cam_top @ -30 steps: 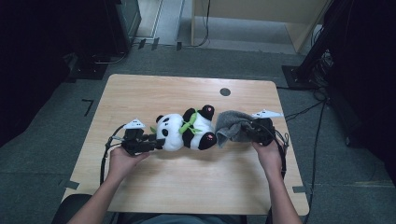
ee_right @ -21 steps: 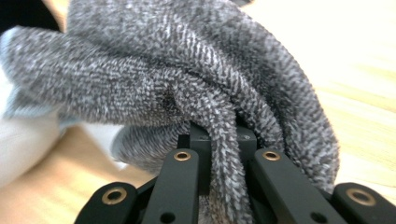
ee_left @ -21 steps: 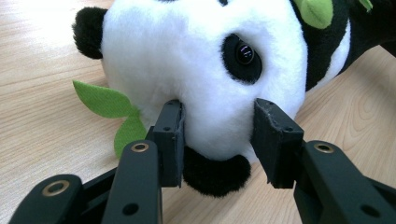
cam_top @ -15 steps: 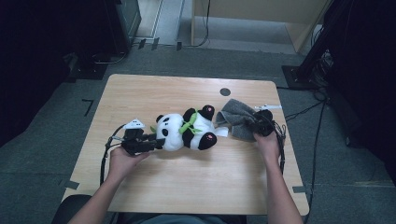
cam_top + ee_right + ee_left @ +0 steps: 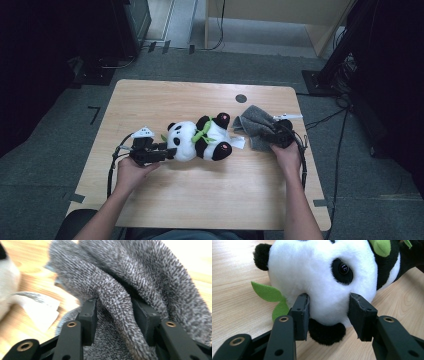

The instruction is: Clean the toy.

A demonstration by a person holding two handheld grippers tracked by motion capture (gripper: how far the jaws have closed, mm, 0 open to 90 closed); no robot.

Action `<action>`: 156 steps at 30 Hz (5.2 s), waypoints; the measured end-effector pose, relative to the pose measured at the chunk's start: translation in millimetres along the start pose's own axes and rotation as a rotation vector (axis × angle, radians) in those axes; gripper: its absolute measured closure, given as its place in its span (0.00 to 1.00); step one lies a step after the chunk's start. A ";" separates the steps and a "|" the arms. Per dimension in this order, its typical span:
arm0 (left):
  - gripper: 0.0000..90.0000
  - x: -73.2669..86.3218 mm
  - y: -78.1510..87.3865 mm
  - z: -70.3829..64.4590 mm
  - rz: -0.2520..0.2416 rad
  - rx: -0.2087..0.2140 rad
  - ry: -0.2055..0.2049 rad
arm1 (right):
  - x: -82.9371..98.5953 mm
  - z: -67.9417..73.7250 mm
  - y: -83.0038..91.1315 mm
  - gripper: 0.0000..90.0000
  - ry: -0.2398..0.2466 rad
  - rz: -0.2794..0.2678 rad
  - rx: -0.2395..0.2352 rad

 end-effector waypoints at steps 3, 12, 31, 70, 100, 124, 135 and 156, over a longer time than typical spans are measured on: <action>0.59 -0.1 -0.1 -0.2 0.000 -0.001 0.000 | -1.3 5.3 9.1 0.55 0.009 -0.021 -0.012; 0.56 0.0 -0.3 0.0 0.003 -0.002 -0.005 | -4.8 21.3 26.6 0.47 0.033 -0.081 -0.059; 0.44 -1.5 -3.3 0.5 -0.005 0.006 -0.023 | -9.4 65.2 42.7 0.40 0.103 -0.121 -0.127; 0.42 -1.9 -4.3 1.6 -0.007 0.007 -0.026 | 0.8 175.6 36.2 0.00 0.275 -0.101 -0.349; 0.39 -4.7 -7.9 2.7 -0.035 0.018 -0.012 | 10.9 185.5 -5.7 0.13 0.478 -0.167 -0.148; 0.31 -9.7 19.6 -2.2 -0.132 0.060 -0.116 | -19.4 162.8 44.2 0.55 0.284 -0.198 -0.194; 0.15 -9.5 16.3 -12.4 -0.168 0.040 -0.255 | -24.7 179.7 70.3 0.55 0.228 -0.225 -0.392; 0.40 -11.7 6.8 -20.2 -0.141 0.042 -0.230 | -13.1 190.6 64.9 0.53 0.256 -0.150 -0.440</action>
Point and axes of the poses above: each handheld gripper's, and its own axes: y roughly backward along the jaws, x roughly out of its underside, z roughly to its left, the point moved 8 cm from there along -y, roughly forward along the jaws, and after that the axes turned 7 degrees about z, right-handed, at the moved point
